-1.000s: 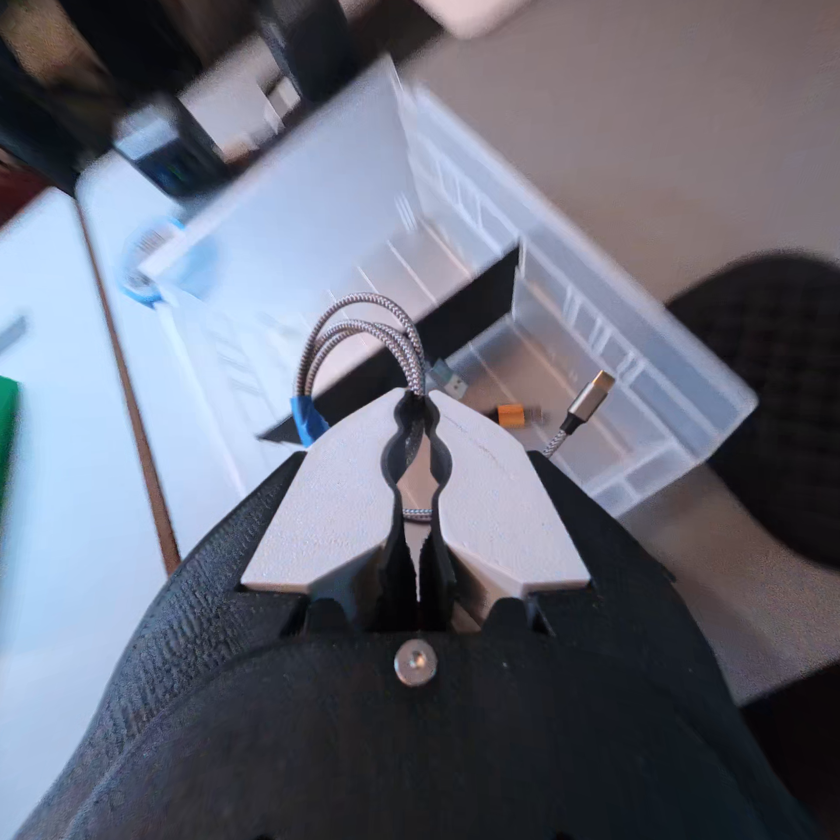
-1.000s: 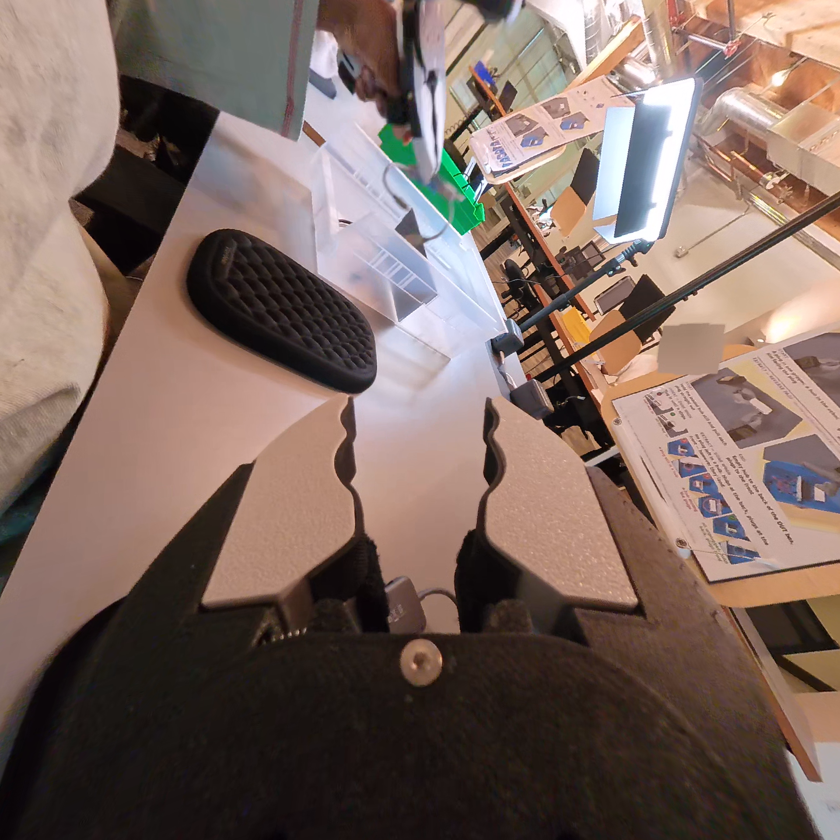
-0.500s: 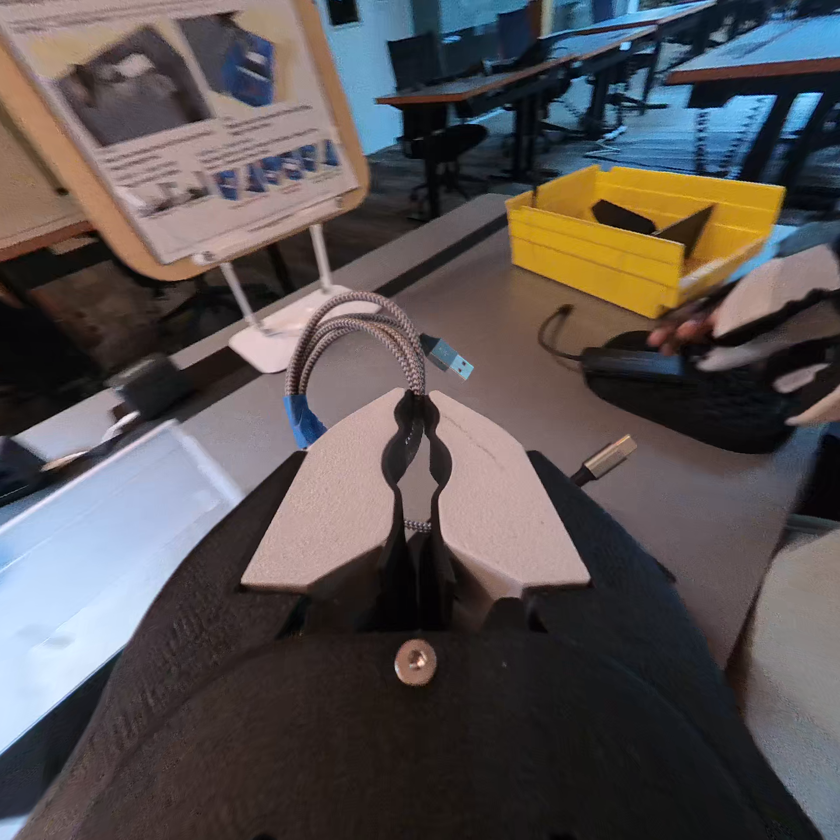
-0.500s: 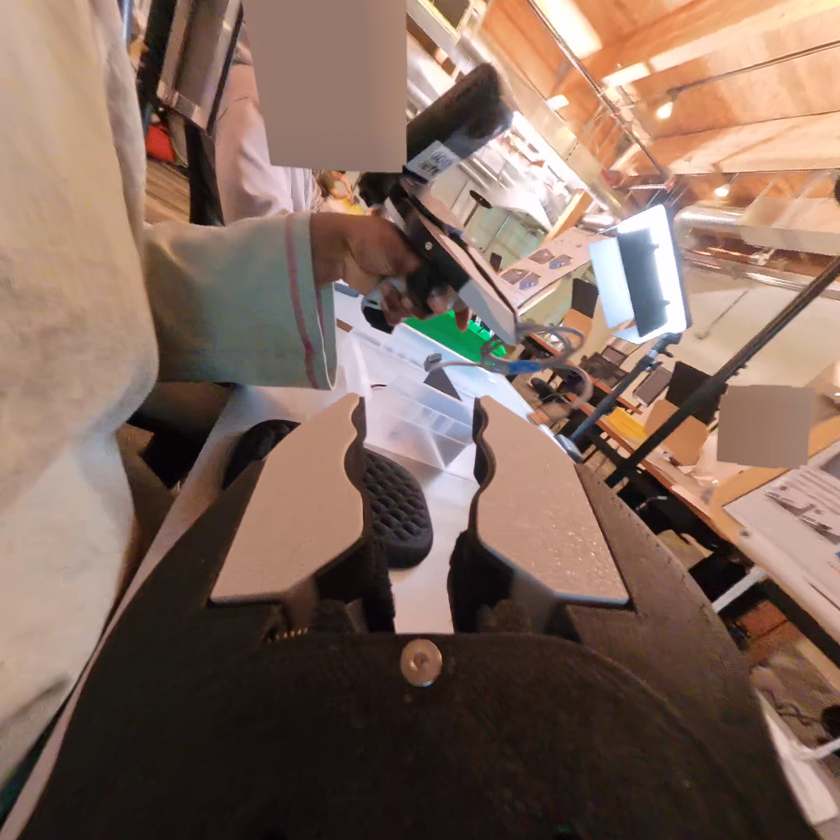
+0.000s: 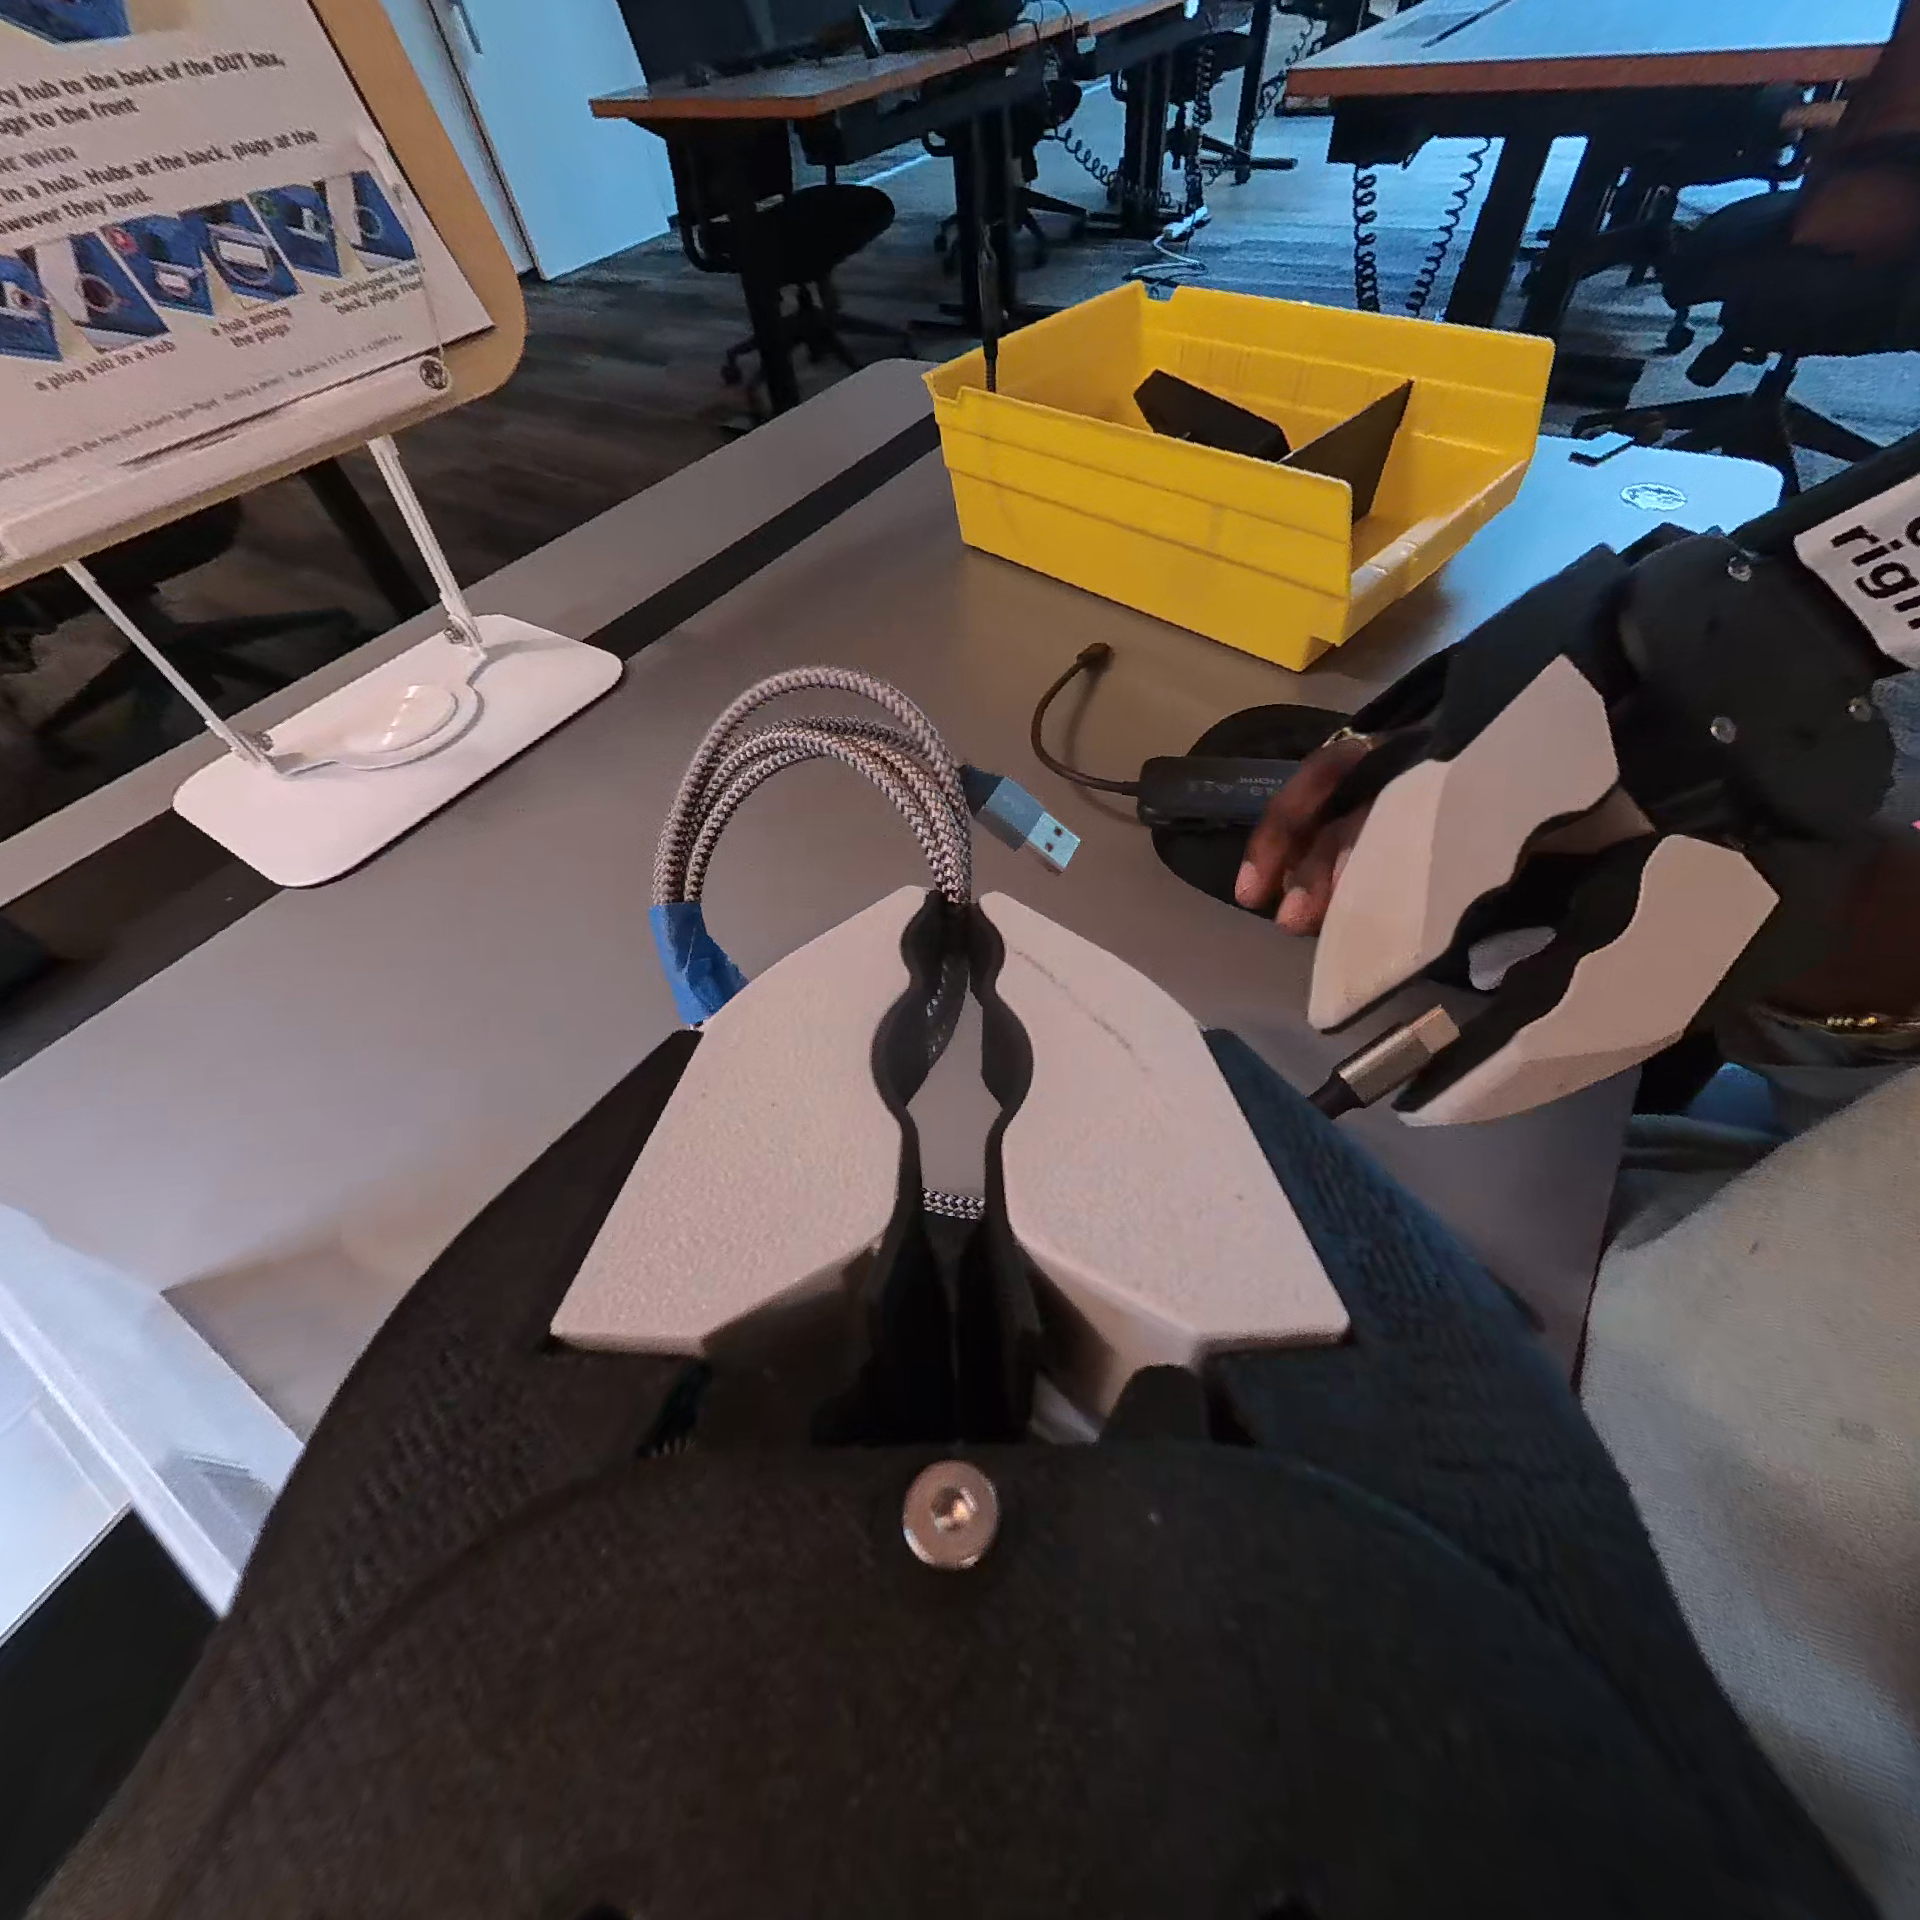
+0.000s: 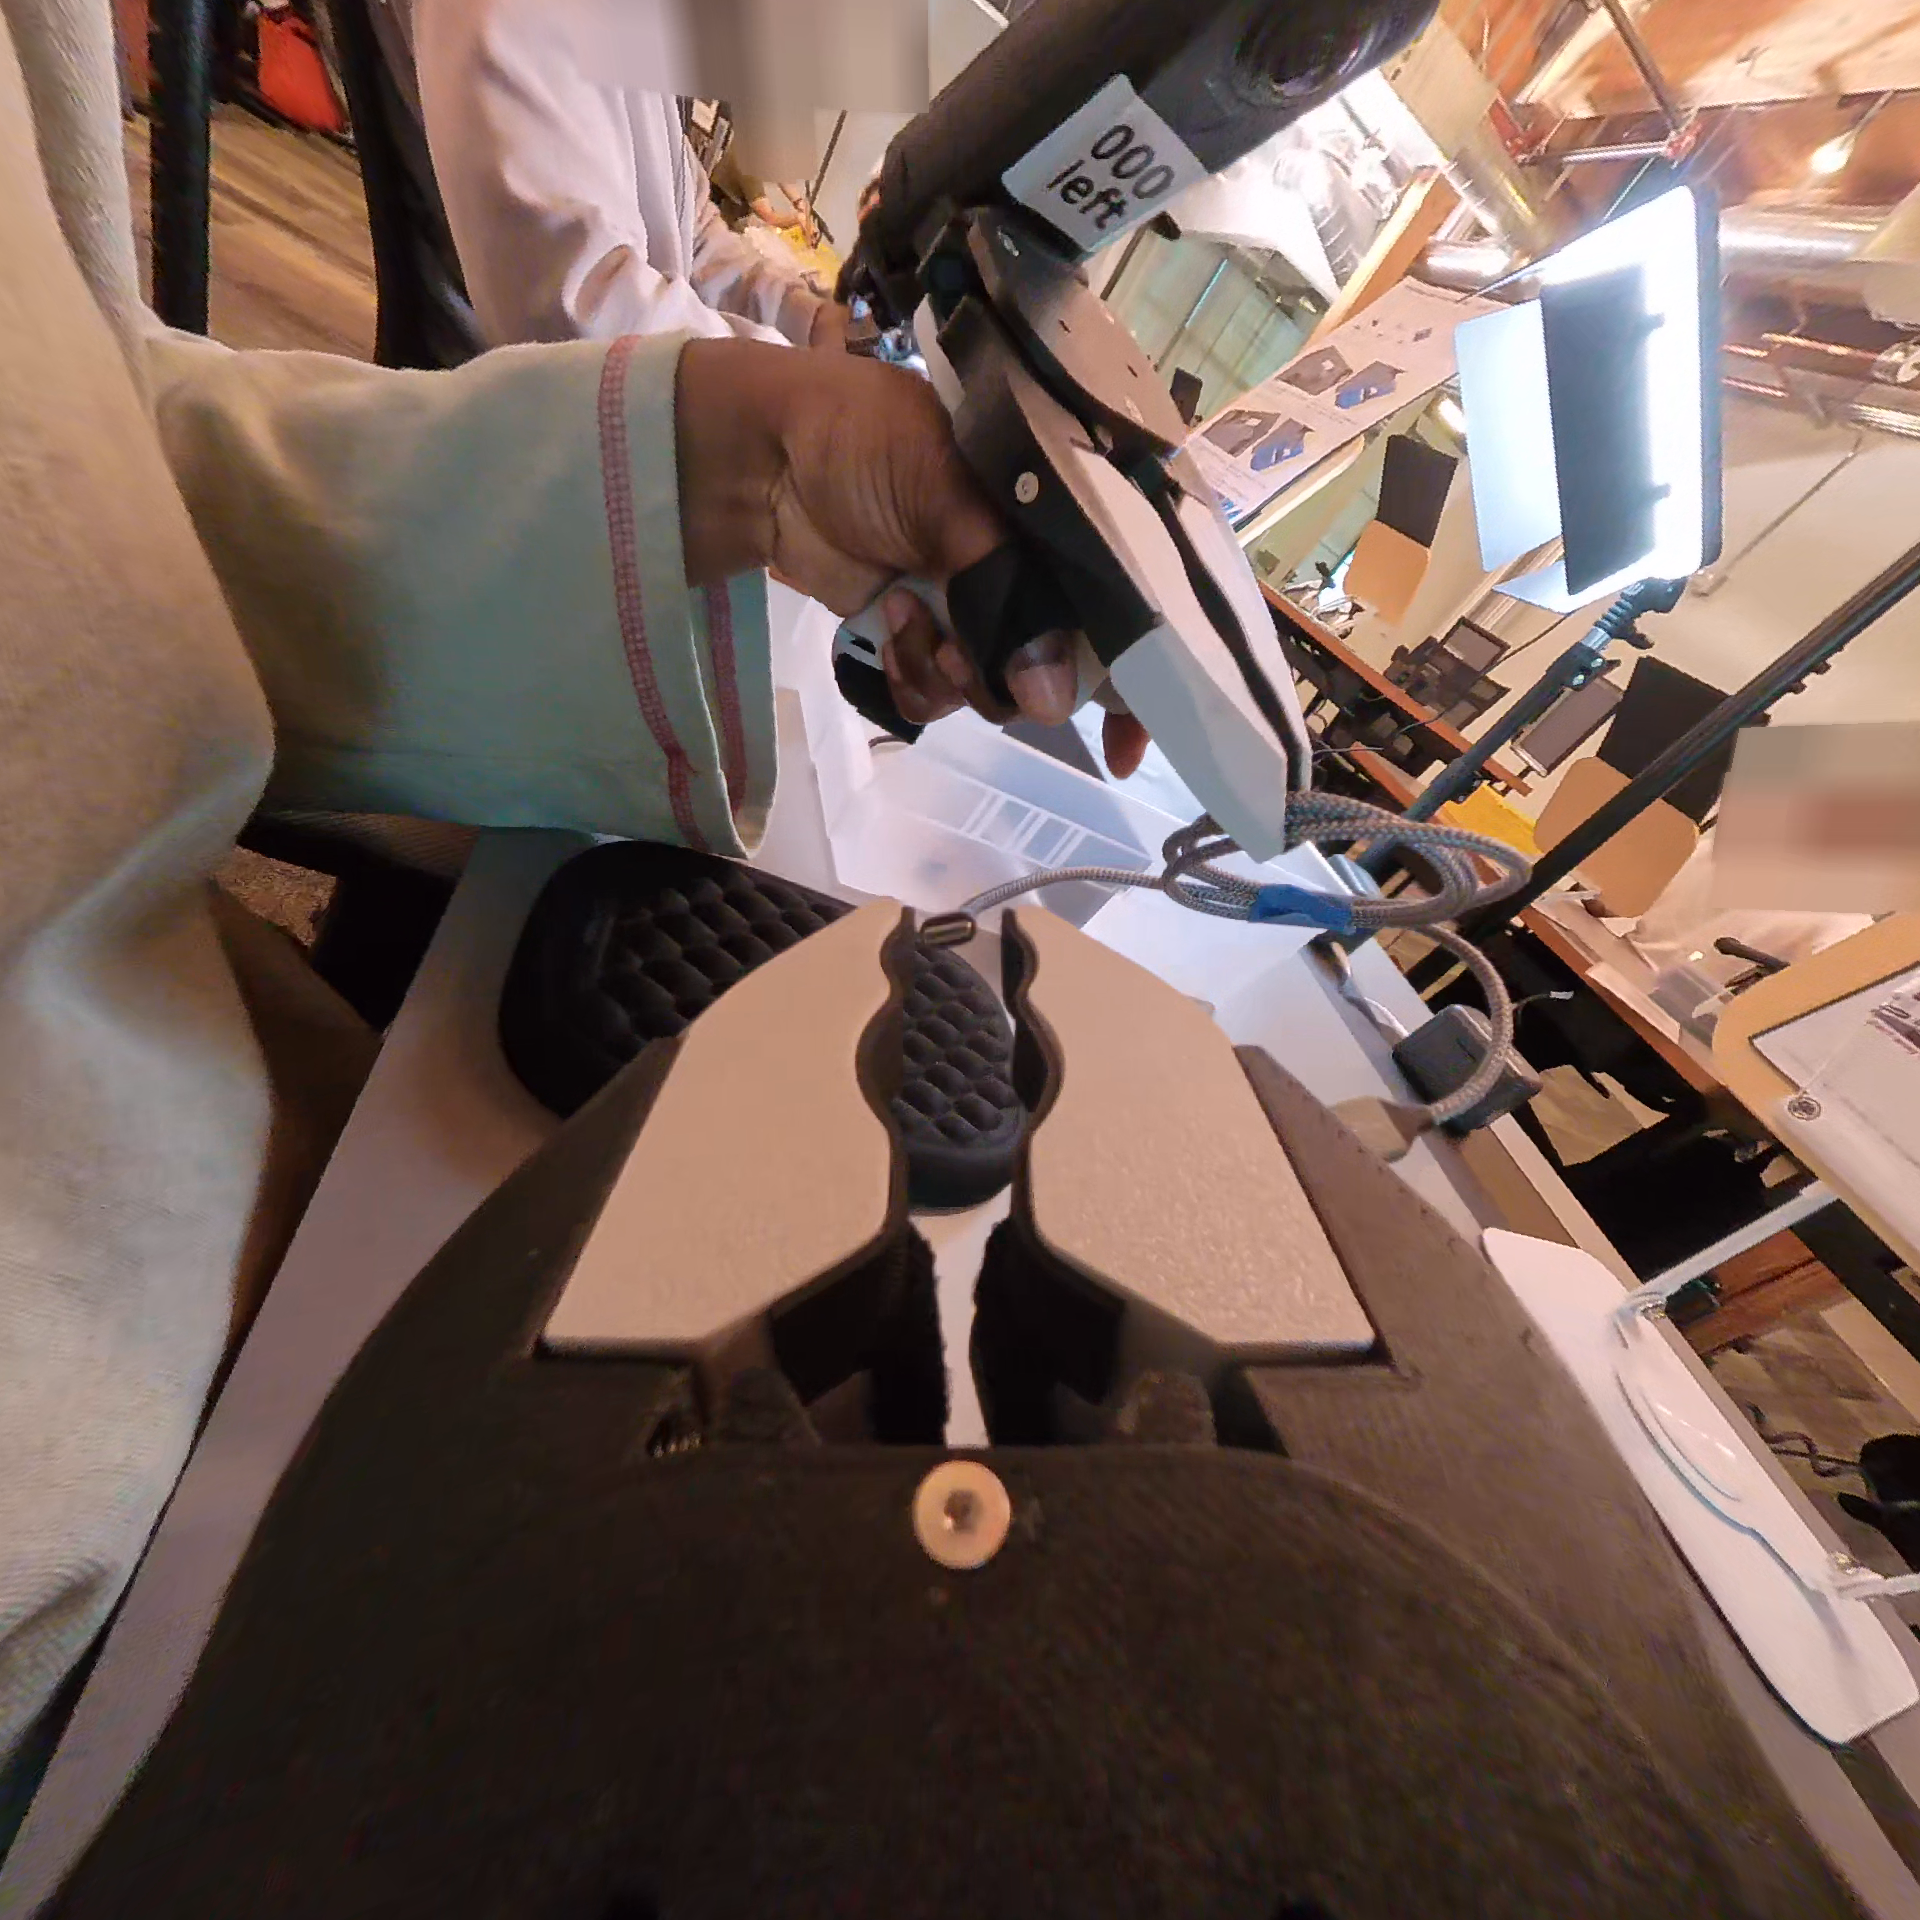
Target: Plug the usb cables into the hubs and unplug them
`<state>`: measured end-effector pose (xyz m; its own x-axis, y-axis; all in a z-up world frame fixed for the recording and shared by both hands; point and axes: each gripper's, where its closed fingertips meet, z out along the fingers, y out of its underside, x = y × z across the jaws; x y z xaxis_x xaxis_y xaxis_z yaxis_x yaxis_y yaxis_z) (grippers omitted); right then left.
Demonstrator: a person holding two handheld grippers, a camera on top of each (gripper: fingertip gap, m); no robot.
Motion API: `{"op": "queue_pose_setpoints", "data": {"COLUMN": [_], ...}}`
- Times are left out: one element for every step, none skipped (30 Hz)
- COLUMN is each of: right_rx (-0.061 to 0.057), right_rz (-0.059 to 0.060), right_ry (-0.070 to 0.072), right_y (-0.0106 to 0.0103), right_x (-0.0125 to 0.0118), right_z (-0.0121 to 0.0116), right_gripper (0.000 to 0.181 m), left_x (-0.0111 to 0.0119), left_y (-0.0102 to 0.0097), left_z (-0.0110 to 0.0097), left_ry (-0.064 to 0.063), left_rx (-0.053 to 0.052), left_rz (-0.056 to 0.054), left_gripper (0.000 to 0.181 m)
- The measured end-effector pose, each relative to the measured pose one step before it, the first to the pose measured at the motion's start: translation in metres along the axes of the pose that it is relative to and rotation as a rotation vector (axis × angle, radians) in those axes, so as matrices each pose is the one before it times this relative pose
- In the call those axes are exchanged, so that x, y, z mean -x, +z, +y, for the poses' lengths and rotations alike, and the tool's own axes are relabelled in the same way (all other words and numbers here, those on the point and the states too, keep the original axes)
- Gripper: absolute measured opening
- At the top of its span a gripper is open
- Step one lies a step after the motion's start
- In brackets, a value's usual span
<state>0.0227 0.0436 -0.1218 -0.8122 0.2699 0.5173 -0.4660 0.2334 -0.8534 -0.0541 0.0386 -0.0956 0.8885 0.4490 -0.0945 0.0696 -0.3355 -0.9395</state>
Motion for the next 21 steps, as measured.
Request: {"op": "queue_pose_setpoints", "data": {"right_rx": [0.0027, -0.0024, -0.0043, -0.0008, 0.0067, 0.0125, 0.0123, 0.0088, 0.0049, 0.0, -0.0067, -0.0151, -0.0245, -0.0314, -0.0372, -0.0431, -0.0461, -0.0448, -0.0427, -0.0401, -0.0357], "right_rz": [0.0001, 0.0, -0.001, -0.0015, -0.0033, -0.0027, -0.0002, 0.001, 0.0033, 0.0037, 0.0048, 0.0104, 0.0157, 0.0178, 0.0205, 0.0212, 0.0207, 0.0206, 0.017, 0.0101, 0.0061], "right_ry": [-0.0044, -0.0044, -0.0032, -0.0023, -0.0029, -0.0046, -0.0063, -0.0062, -0.0036, -0.0005, 0.0047, 0.0148, 0.0306, 0.0505, 0.0694, 0.0818, 0.0875, 0.0879, 0.0824, 0.0714, 0.0607], "right_y": [0.00069, 0.00048, 0.00051, 0.00043, 0.00041, 0.00041, 0.00026, 0.00007, -0.00015, -0.00038, -0.00069, -0.00109, -0.00162, -0.00217, -0.00288, -0.0035, -0.00393, -0.00418, -0.00396, -0.00339, -0.00244], "right_x": [0.00027, 0.00038, 0.00047, 0.00047, 0.00048, 0.00041, 0.00009, -0.00005, -0.00045, -0.0006, -0.00093, -0.00213, -0.00375, -0.00504, -0.00686, -0.00797, -0.0087, -0.00913, -0.00861, -0.00735, -0.00581], "right_z": [0.00028, -0.00041, -0.00081, -0.00028, 0.00088, 0.00174, 0.00163, 0.00108, 0.00046, -0.00026, -0.00103, -0.00187, -0.00263, -0.0028, -0.00268, -0.00281, -0.00303, -0.00311, -0.00331, -0.00379, -0.00388], "right_gripper": [0.013, 0.013, 0.013, 0.012, 0.01, 0.01, 0.01, 0.01, 0.009, 0.009, 0.009, 0.009, 0.01, 0.01, 0.009, 0.009, 0.009, 0.009, 0.009, 0.009, 0.009], "left_x": [-0.00081, -0.00051, -0.00043, -0.00023, -0.00029, -0.00045, -0.00014, 0.00024, 0.00024, 0.00009, -0.00016, -0.00044, 0.00022, 0.00095, 0.00022, -0.00031, -0.0017, -0.0052, -0.01111, -0.01727, -0.01937], "left_y": [0.00061, 0.00048, 0.00049, 0.00042, 0.0003, 0.00008, -0.00006, -0.0001, -0.00002, 0.00018, 0.00027, 0.00043, 0.00023, -0.00038, -0.00146, -0.00304, -0.00478, -0.00606, -0.00603, -0.00484, -0.00177], "left_z": [0.00079, 0.00085, 0.00068, 0.00059, 0.00031, 0.00008, 0.00013, 0.00018, 0.0003, 0.00022, 0.0, -0.00019, -0.0011, -0.00308, -0.00549, -0.00894, -0.01186, -0.01315, -0.01247, -0.00897, -0.00394], "left_ry": [-0.0003, -0.0013, -0.0007, -0.0006, -0.0013, -0.0011, -0.0013, 0.0005, 0.002, 0.0019, 0.0037, 0.0092, 0.0104, 0.0076, 0.0159, 0.0241, 0.0252, 0.0164, -0.0035, -0.0353, -0.0751], "left_rx": [0.0036, 0.0037, 0.0031, 0.0019, 0.0009, 0.0, 0.0009, 0.0014, 0.0019, 0.0008, -0.0018, -0.0057, -0.0149, -0.0303, -0.0485, -0.0755, -0.1008, -0.1115, -0.104, -0.0817, -0.0516], "left_rz": [0.0046, 0.0031, 0.0029, 0.0021, 0.002, 0.0035, 0.0021, -0.0015, -0.0012, -0.0004, 0.0003, 0.0018, -0.0028, -0.0081, -0.0041, -0.0066, -0.0052, 0.0137, 0.0535, 0.098, 0.1221], "left_gripper": [0.004, 0.004, 0.004, 0.004, 0.004, 0.004, 0.004, 0.004, 0.004, 0.004, 0.004, 0.005, 0.011, 0.024, 0.037, 0.048, 0.053, 0.053, 0.05, 0.042, 0.039]}}
